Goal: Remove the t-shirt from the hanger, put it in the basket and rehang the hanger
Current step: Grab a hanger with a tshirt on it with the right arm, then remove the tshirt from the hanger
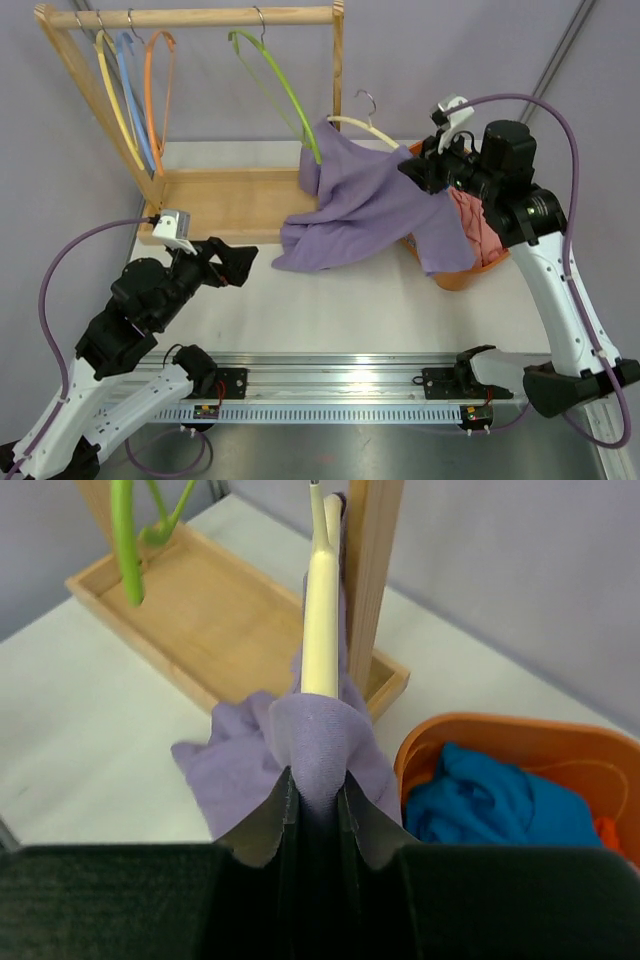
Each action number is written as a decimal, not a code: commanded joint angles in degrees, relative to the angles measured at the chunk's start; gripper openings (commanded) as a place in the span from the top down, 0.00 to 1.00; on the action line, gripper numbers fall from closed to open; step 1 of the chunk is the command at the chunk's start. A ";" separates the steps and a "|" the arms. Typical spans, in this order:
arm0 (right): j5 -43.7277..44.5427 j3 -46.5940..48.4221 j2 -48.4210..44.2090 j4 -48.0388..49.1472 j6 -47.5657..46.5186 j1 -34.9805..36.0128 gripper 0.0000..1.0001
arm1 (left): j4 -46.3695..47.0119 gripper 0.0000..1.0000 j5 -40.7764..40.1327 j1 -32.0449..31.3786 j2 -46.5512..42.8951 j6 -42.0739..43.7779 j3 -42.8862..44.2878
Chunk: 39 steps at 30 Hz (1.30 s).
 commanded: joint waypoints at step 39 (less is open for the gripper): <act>-44.09 -9.39 -3.19 -36.77 -42.51 6.22 1.00 | 15.45 0.01 38.65 -0.15 16.15 40.88 -3.55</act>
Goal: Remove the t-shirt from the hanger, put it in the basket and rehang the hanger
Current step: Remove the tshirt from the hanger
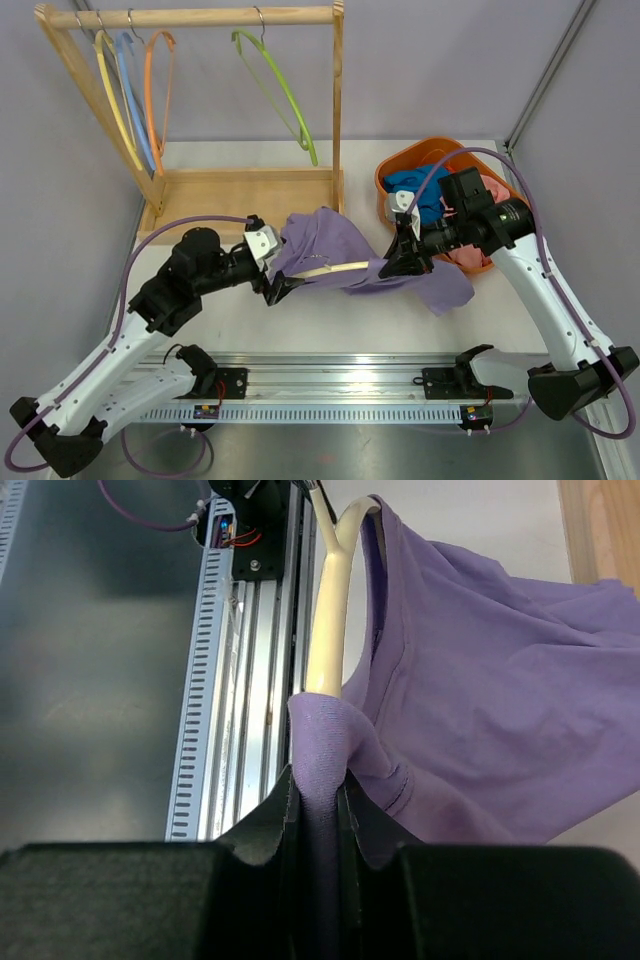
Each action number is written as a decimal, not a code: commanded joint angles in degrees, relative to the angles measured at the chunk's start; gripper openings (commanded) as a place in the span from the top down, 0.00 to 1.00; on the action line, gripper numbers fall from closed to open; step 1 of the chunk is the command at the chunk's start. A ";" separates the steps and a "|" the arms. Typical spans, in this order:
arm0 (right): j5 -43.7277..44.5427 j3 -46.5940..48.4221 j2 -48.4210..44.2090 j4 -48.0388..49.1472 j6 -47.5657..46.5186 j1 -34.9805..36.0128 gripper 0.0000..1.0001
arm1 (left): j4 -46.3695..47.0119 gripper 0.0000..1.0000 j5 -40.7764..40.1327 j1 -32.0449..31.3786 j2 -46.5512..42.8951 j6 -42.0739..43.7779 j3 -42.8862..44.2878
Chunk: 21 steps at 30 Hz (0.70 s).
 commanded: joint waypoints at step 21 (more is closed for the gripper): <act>-8.26 7.66 4.04 -0.79 -1.67 1.69 1.00 | 1.67 0.44 9.34 -0.15 3.75 2.53 1.89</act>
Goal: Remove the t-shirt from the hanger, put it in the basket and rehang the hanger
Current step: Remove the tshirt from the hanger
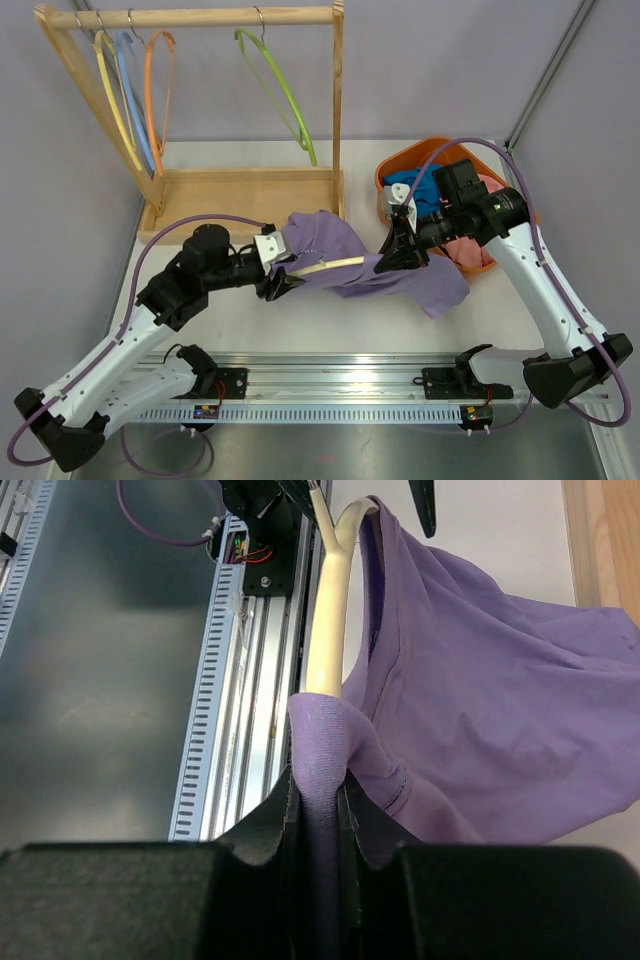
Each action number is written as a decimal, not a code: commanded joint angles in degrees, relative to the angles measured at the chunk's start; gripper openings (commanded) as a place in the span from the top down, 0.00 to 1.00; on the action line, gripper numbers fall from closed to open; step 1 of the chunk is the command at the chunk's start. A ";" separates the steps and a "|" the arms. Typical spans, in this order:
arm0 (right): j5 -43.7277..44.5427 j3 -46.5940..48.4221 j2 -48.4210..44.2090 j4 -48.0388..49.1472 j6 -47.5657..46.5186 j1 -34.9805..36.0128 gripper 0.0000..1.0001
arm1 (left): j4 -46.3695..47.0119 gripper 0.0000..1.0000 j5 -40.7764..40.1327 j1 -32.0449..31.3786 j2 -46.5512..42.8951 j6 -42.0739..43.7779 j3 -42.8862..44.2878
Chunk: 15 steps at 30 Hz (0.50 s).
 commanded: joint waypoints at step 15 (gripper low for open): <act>-3.80 2.04 1.14 7.08 9.30 0.75 0.98 | 2.76 1.00 6.61 -0.15 1.33 -3.47 3.26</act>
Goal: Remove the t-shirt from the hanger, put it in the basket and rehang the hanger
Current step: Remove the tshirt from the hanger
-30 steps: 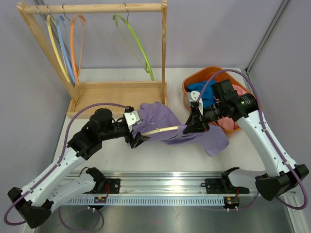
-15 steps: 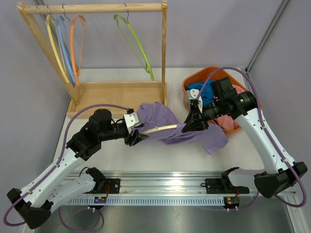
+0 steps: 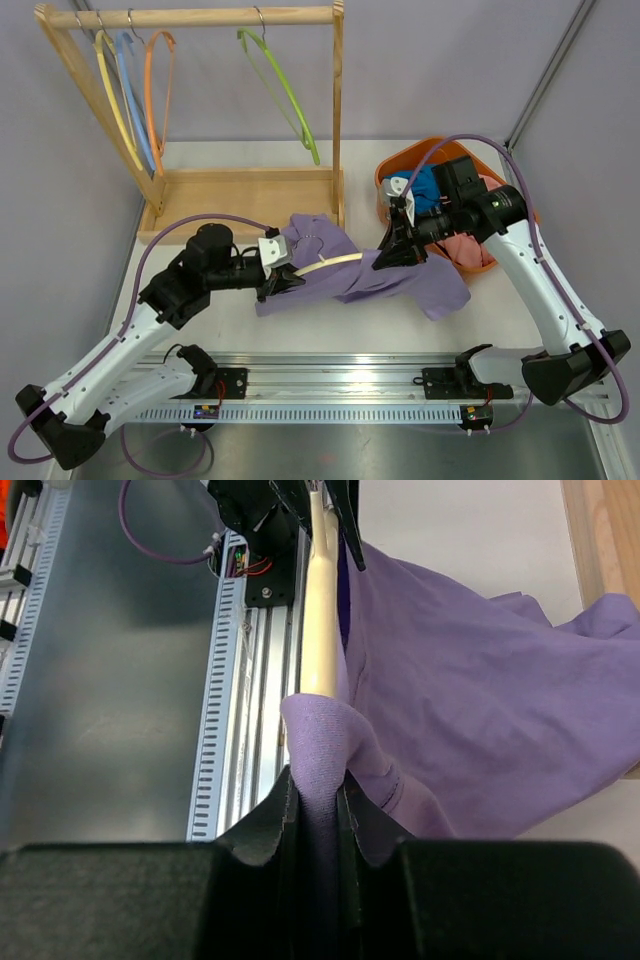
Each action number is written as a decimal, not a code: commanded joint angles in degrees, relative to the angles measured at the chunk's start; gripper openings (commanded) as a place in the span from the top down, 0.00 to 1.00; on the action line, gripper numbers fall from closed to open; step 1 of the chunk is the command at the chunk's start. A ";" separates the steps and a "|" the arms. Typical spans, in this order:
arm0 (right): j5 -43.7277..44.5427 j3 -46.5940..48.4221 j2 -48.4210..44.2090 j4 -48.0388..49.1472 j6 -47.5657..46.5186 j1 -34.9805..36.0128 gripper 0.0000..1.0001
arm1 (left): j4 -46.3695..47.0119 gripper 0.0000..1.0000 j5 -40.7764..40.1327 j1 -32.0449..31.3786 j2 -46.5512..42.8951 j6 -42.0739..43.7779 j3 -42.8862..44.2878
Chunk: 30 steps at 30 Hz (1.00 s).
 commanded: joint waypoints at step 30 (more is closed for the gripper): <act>45.54 4.31 1.72 36.25 44.45 13.84 0.40 | -7.04 1.00 -24.67 0.09 5.00 -39.85 17.97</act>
